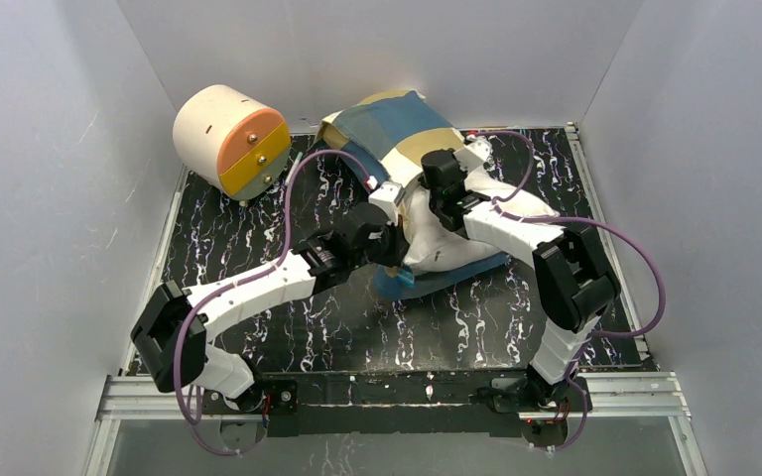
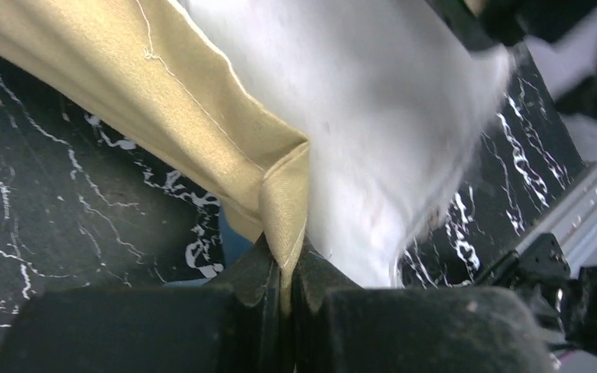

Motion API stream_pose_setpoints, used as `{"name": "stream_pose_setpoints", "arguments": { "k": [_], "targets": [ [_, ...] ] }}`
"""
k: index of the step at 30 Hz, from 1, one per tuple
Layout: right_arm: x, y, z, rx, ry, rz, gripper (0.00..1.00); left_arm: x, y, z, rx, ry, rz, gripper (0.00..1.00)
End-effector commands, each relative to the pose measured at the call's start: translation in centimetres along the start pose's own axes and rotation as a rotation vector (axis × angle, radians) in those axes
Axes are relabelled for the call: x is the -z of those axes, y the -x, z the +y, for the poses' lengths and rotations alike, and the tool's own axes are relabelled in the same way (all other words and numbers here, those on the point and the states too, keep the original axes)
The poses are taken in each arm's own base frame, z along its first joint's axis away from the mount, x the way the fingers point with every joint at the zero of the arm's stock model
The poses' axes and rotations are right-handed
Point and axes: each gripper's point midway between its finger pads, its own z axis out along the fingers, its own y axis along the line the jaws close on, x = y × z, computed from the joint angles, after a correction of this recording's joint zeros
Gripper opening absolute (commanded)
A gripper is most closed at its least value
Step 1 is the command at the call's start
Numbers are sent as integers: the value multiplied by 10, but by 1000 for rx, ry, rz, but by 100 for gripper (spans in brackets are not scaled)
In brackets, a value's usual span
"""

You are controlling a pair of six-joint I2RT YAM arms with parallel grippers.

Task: Put the pillow into the pillowcase
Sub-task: Stuff the pillow into the pillowcase.

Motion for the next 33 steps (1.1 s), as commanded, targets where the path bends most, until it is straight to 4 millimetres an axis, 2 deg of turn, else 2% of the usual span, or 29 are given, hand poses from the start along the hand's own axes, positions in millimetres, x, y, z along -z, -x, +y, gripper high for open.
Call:
{"name": "stream_pose_setpoints", "arguments": {
  "k": [1, 5, 9, 11, 13, 16, 17, 19, 22, 23, 25, 26, 28, 31, 33],
  "targets": [
    [-7, 98, 53, -419, 151, -221, 1, 68, -7, -106, -65, -428, 24, 0],
    [-7, 103, 50, -494, 165, -225, 1, 82, -16, -113, -84, -478, 25, 0],
    [-5, 92, 58, -542, 205, -184, 1, 82, -17, -118, -82, -502, 19, 0],
    [6, 92, 59, -569, 241, -165, 1, 83, 1, -118, -102, -473, -29, 0],
    [19, 88, 52, -586, 248, -98, 1, 88, 31, -123, -147, -440, -99, 0],
    [55, 80, 57, -639, 313, 147, 1, 102, 86, -147, -203, -443, -182, 0],
    [73, 75, 59, -681, 337, 231, 1, 103, 98, -159, -213, -470, -186, 0],
    [117, 69, 70, -754, 461, 389, 1, 121, 129, -189, -207, -561, -229, 0],
    [177, 85, 76, -872, 624, 536, 1, 153, 166, -224, -155, -695, -292, 0],
    [192, 92, 75, -894, 654, 553, 1, 165, 178, -233, -135, -731, -318, 0],
    [209, 99, 69, -885, 649, 565, 3, 172, 188, -241, -104, -769, -337, 0],
    [211, 94, 58, -884, 596, 580, 9, 172, 189, -244, -94, -782, -338, 0],
    [208, 79, 33, -908, 525, 577, 16, 155, 180, -240, -92, -748, -298, 0],
    [190, 48, -13, -926, 402, 537, 18, 106, 148, -220, -108, -640, -182, 1],
    [172, 33, -42, -901, 307, 495, 22, 74, 131, -199, -95, -572, -110, 12]
  ]
}}
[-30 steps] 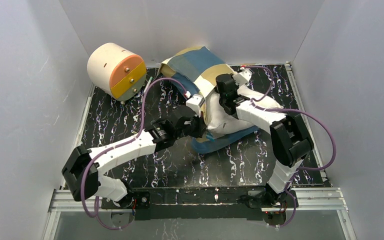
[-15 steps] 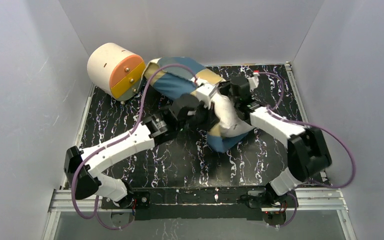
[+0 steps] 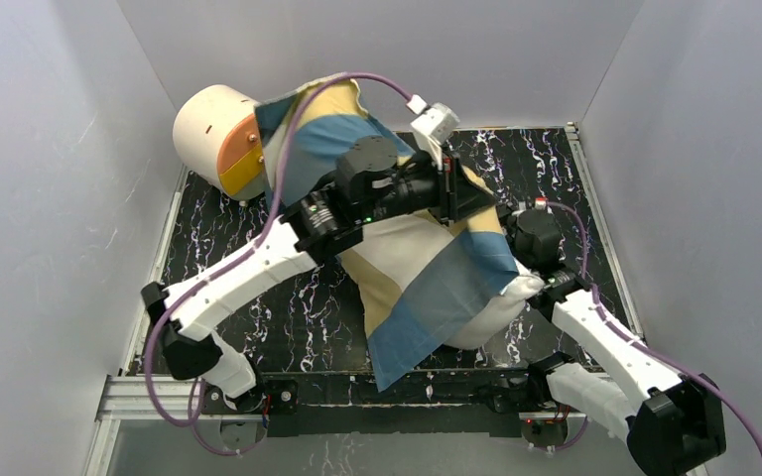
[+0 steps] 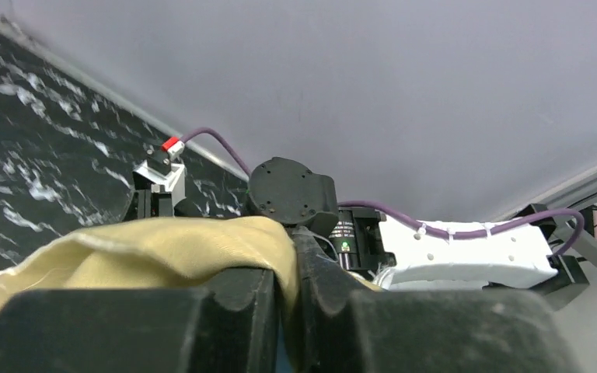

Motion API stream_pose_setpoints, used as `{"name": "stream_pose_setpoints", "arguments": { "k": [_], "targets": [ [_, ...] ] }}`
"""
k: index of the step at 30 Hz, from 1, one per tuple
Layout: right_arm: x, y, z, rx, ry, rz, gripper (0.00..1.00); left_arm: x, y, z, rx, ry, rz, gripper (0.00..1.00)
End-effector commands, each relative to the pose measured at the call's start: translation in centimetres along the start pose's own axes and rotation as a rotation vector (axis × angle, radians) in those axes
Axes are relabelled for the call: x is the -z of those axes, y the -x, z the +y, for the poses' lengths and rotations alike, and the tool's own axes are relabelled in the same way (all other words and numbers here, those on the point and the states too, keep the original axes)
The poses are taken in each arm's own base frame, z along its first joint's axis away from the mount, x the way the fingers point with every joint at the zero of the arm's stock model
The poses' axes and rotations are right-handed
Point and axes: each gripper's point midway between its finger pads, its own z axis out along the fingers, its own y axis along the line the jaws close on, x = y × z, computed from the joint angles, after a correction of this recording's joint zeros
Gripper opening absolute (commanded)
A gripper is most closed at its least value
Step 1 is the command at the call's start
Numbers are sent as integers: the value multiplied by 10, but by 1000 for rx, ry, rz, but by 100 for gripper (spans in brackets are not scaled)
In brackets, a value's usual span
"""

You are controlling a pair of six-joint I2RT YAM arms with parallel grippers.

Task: Put the pillow into the pillowcase
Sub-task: Stuff the pillow into the pillowcase.

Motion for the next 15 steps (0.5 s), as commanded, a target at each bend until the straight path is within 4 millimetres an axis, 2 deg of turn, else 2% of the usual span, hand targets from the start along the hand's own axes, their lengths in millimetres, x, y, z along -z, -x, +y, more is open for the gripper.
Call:
{"name": "stream_pose_setpoints", "arguments": {
  "k": [1, 3, 5, 7, 9, 11, 15],
  "targets": [
    [-5, 45, -46, -43, -87, -155, 25, -28, -61, 54, 66, 78, 172, 22],
    [-13, 65, -64, 31, -169, -194, 36, -29, -71, 83, 92, 129, 215, 40],
    [-19, 87, -87, 110, -268, -199, 49, -23, -72, 102, 77, 184, 241, 56],
    [-21, 112, -103, 152, -348, -196, 61, -9, -67, 109, 7, 236, 264, 80],
    [-22, 136, -106, 162, -368, -171, 70, 8, -61, 112, -38, 292, 272, 94],
    [-25, 156, -102, 196, -380, -166, 76, 23, -63, 119, -69, 357, 282, 97],
    [-32, 175, -95, 265, -438, -103, 78, 35, -81, 144, -123, 495, 297, 97]
  ]
}}
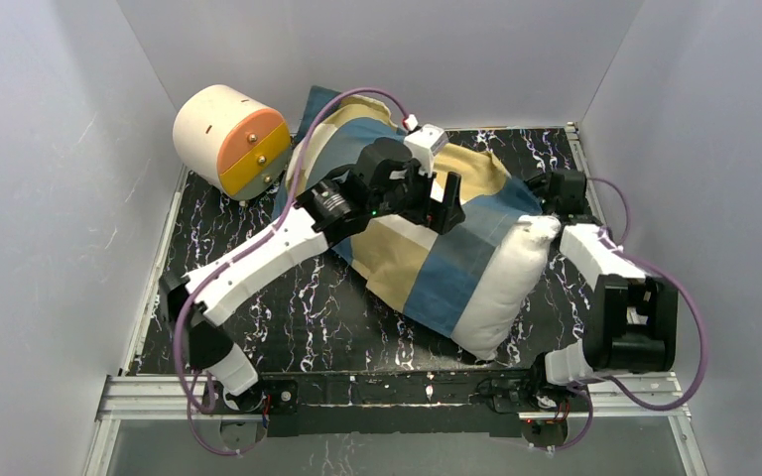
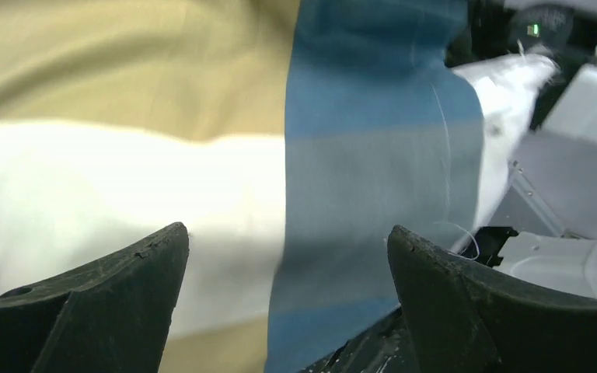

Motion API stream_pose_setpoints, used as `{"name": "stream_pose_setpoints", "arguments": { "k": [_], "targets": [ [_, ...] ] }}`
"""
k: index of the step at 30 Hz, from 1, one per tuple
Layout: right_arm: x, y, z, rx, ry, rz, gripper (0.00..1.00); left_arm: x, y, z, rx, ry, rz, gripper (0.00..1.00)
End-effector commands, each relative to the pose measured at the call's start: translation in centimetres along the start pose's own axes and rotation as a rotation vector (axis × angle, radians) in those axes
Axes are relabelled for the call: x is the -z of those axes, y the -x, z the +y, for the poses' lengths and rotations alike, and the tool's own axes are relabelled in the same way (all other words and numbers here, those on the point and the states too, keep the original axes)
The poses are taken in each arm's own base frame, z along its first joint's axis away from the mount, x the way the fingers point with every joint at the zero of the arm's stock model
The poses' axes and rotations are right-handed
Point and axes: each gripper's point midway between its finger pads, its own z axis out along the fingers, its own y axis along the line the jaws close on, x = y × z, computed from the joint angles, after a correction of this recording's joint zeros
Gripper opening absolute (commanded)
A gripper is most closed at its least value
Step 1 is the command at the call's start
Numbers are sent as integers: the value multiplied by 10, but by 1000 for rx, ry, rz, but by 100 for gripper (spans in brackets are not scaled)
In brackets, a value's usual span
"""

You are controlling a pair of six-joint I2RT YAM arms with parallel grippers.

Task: Put the pillow into the pillowcase
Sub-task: Stuff the pillow into the pillowcase.

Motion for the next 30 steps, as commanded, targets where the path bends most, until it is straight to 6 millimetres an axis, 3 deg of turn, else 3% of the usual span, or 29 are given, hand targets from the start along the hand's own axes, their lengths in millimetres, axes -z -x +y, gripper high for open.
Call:
{"name": "stream_pose_setpoints", "arguments": {
  "k": [1, 7, 11, 13, 15, 16, 17, 19, 22, 25, 30],
  "targets": [
    [4, 11, 28, 202, 34, 73, 78, 27, -7, 19, -96, 163, -24, 97],
    [2, 28, 21, 194, 12, 74, 78, -21, -59, 25, -193, 298, 91, 97],
    [6, 30, 16, 212, 4, 86, 78, -57, -82, 30, -239, 361, 107, 94],
    [11, 39, 9, 213, -25, 65, 79, -85, -97, 31, -270, 341, 152, 78],
    [18, 57, 3, 227, -66, 12, 79, -101, -98, 24, -290, 307, 172, 34],
    [24, 71, 2, 241, -93, -20, 80, -102, -98, 21, -295, 297, 183, 15],
    [33, 88, -1, 238, -129, -50, 81, -97, -94, 15, -300, 283, 179, 6],
    [57, 120, 3, 236, -175, -105, 83, -79, -76, 0, -294, 253, 132, 0],
    [88, 141, 29, 319, -154, -127, 84, -39, -38, -14, -216, 227, 17, 0],
    [107, 124, 37, 366, -127, -90, 84, -16, -10, -8, -87, 152, -56, 0],
    [122, 82, 19, 395, -89, -23, 83, -4, 19, 9, 195, -86, -134, 0]
  ]
}}
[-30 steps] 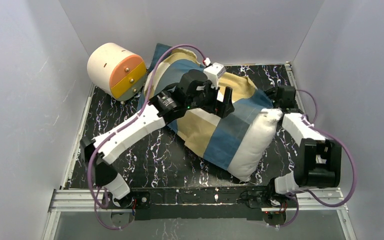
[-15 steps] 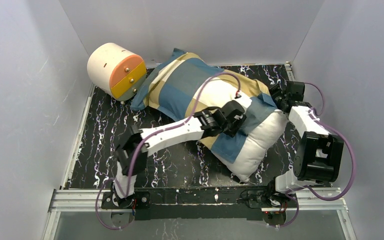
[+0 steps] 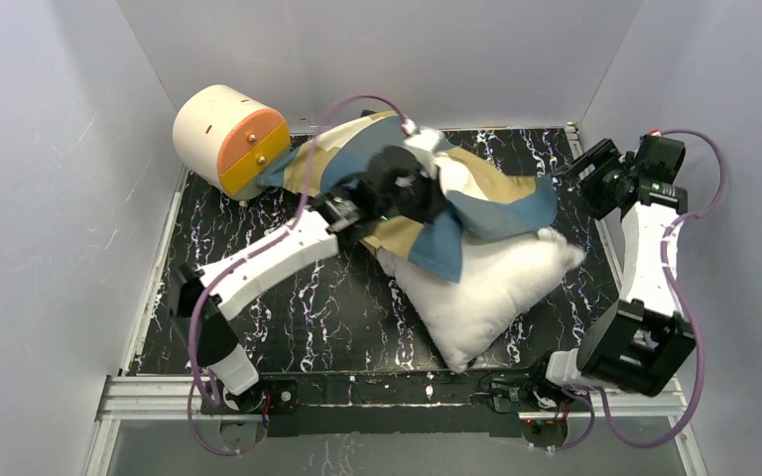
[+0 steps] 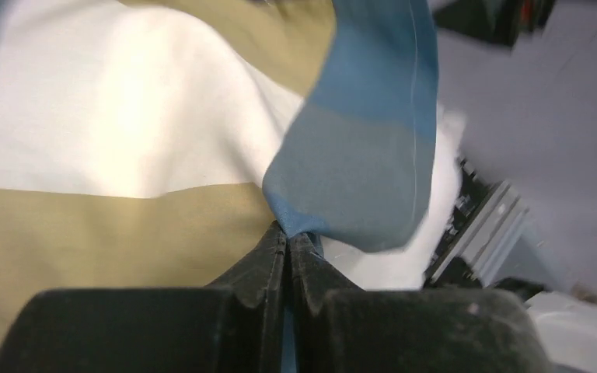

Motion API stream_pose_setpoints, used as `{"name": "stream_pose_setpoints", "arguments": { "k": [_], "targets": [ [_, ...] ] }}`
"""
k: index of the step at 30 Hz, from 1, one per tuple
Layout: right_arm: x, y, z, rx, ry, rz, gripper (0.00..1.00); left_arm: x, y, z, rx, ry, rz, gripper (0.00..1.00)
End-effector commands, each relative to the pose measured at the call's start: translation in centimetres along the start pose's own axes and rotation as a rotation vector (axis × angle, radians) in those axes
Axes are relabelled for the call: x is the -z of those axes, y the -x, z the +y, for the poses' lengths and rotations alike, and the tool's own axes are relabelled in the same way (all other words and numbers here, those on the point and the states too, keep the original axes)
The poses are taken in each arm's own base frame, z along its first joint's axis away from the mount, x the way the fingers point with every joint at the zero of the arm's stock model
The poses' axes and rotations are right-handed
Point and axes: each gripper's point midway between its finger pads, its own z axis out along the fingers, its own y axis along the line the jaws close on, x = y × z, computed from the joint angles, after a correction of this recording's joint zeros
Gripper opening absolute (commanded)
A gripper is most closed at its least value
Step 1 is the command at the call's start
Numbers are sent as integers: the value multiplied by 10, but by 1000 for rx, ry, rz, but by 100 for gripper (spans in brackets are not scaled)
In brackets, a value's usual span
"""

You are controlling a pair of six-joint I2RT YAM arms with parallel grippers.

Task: Put the pillow into the pillowcase
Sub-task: Stuff the pillow into the pillowcase.

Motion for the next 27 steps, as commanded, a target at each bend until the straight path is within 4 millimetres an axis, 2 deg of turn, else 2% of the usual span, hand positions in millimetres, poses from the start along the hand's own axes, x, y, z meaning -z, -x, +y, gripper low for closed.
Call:
{"name": "stream_pose_setpoints", "arguments": {
  "k": [1, 4, 7, 11, 18, 23, 27],
  "targets": [
    [23, -60, -7, 58, 22, 149, 85, 21, 43, 6, 241, -219, -100, 0],
    [36, -73, -20, 89, -35, 144, 88, 20, 43, 9, 230, -245, -83, 0],
    [52, -77, -16, 108, -30, 127, 88, 19, 39, 14, 225, -243, -61, 0],
    [71, -85, 5, 130, 45, 156, 84, 21, 34, 21, 235, -244, -50, 0],
    [98, -120, 43, 195, 153, 171, 81, 10, 44, 42, 379, -188, -91, 0],
    [115, -157, 63, 276, 298, 222, 78, -6, 56, 62, 413, -125, -103, 0],
    [113, -184, 65, 351, 393, 256, 77, -17, 68, 68, 461, -112, -140, 0]
  ]
}}
